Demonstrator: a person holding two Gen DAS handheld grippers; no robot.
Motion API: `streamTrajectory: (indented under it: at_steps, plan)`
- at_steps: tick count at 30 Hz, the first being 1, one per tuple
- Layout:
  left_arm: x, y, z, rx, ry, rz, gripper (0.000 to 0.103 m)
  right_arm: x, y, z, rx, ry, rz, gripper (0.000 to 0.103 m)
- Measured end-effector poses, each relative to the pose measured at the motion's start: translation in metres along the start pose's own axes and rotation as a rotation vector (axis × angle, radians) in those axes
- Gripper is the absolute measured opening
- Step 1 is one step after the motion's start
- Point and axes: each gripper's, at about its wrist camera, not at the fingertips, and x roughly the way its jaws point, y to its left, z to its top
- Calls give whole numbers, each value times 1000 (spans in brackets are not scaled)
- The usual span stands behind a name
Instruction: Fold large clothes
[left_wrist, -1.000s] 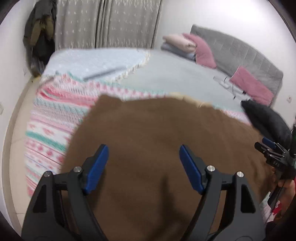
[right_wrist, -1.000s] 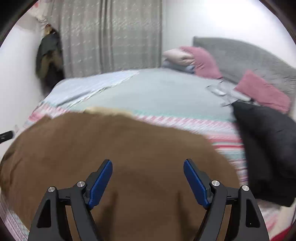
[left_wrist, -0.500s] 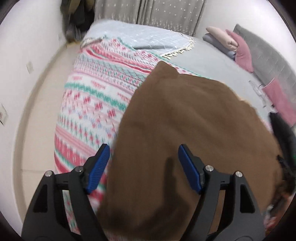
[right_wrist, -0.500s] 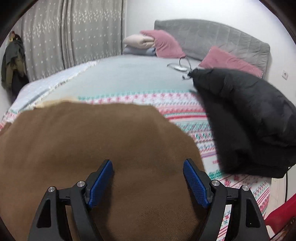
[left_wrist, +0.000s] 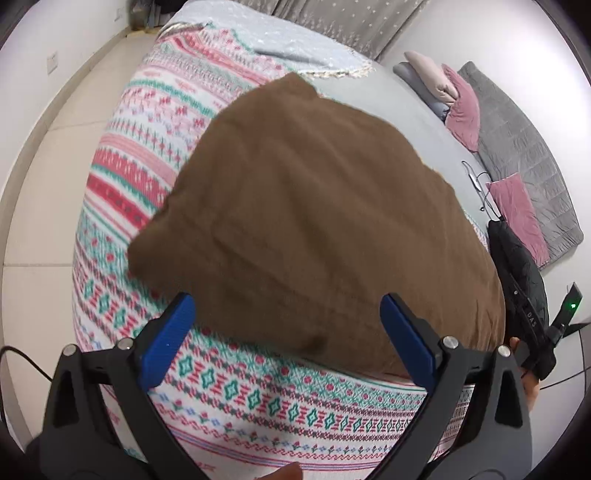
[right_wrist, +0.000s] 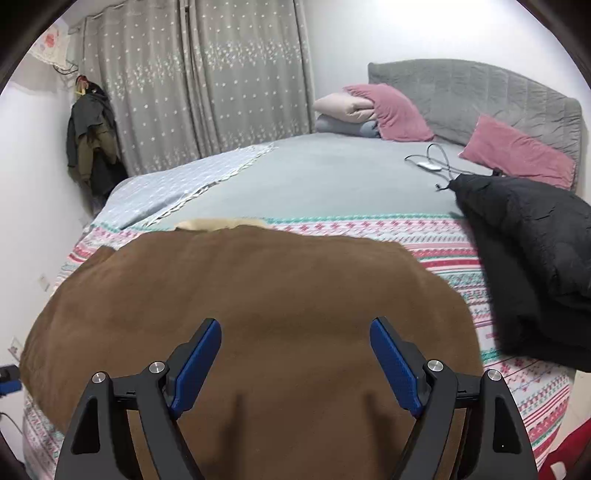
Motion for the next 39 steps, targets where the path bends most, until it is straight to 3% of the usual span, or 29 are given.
streamTrajectory:
  at_steps: [7, 15, 23, 30, 31, 33, 34, 36, 37, 39]
  plan:
    - [31, 21, -12, -174, 65, -39, 100, -1, 19, -7, -49, 29, 25, 84]
    - [47, 11, -13, -147, -30, -33, 102, 1, 29, -10, -95, 34, -2, 84]
    - [58, 7, -5, -212, -100, 22, 102, 6, 32, -12, -100, 60, -5, 84]
    - [62, 12, 8, -277, -180, -32, 101, 12, 33, -16, -59, 129, 66, 84]
    - [62, 12, 9, -273, -181, -39, 97, 14, 33, -17, -31, 152, 100, 84]
    - [64, 15, 13, -295, -184, -54, 73, 17, 33, -18, 20, 198, 179, 84]
    - [65, 21, 14, -328, -183, -74, 67, 18, 34, -19, 32, 216, 208, 84]
    - [68, 30, 16, -397, -171, -148, 33, 20, 40, -22, 32, 239, 243, 84]
    - [68, 31, 18, -411, -173, -179, 29, 20, 43, -23, 24, 247, 250, 84]
    - [55, 16, 22, -334, -223, -160, 23, 23, 49, -27, 3, 278, 291, 84]
